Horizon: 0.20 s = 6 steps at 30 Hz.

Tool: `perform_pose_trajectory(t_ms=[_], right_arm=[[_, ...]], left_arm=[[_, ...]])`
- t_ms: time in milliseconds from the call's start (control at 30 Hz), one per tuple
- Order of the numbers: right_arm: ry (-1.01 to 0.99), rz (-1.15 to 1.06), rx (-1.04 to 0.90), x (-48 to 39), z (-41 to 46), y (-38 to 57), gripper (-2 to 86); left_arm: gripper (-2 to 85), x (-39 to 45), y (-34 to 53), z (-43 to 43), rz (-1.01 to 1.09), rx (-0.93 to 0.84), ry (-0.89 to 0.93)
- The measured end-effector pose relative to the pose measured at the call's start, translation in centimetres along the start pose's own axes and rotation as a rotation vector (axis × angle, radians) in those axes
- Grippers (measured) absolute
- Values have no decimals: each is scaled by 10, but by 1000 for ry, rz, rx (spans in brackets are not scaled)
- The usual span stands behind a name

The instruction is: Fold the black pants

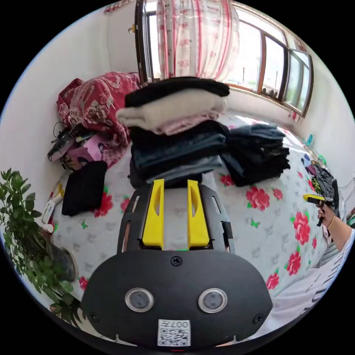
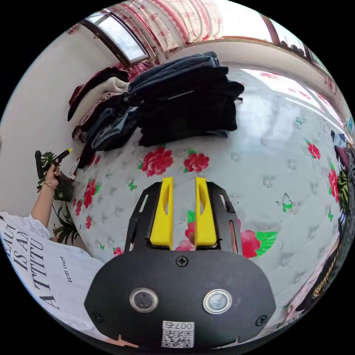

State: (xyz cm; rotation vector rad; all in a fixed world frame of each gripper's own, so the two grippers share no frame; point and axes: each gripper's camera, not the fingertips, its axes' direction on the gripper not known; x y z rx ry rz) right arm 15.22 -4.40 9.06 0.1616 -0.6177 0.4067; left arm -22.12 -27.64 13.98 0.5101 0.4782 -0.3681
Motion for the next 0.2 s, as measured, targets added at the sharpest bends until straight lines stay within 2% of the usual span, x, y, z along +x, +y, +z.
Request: perform_pose_trajectory(t_ms=[100,200], right_arm=[[115,253,-21,74,-17,91,65],[247,447,32,132,-54,142,78]], left_arm=[[0,73,78,57,16,-251,147],[-7,133,116,79,26,-357,265]])
